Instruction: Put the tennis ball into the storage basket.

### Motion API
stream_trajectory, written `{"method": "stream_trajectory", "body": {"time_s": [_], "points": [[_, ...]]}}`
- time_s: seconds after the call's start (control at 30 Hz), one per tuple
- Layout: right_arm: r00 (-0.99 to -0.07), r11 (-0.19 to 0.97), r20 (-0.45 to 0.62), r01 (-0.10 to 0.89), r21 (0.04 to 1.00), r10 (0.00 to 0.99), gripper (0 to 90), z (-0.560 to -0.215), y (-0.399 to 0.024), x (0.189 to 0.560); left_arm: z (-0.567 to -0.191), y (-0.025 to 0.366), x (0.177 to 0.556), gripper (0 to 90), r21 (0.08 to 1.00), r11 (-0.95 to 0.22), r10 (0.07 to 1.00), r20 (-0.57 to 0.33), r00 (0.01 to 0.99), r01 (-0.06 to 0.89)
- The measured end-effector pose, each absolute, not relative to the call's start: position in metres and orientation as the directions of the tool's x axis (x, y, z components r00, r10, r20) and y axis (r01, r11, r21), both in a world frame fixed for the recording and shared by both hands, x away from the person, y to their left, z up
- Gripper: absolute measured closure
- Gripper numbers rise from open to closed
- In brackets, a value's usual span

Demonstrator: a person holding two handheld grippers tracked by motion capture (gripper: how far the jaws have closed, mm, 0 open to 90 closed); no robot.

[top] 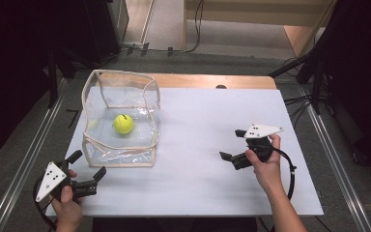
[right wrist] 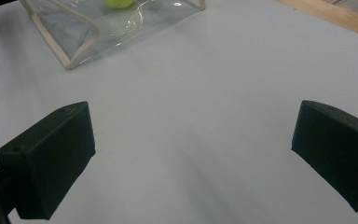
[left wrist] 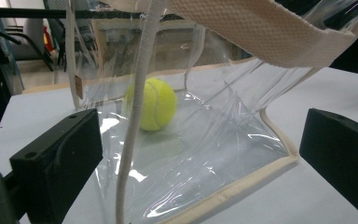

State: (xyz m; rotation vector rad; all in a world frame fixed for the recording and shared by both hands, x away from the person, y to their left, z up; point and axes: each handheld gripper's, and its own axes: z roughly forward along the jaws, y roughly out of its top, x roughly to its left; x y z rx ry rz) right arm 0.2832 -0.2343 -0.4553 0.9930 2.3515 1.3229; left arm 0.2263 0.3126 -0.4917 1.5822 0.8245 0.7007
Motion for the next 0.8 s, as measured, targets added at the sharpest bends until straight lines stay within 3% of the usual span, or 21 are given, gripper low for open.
{"method": "stream_trajectory", "body": {"time_s": [0.8], "points": [[-0.637,0.226,0.140,0.458,0.860,0.758,0.0,-0.483,-0.281,0.255,-0.492,0.312,0.226,0.0,0.987,-0.096,0.820,0.003,0.572,0.132]]}}
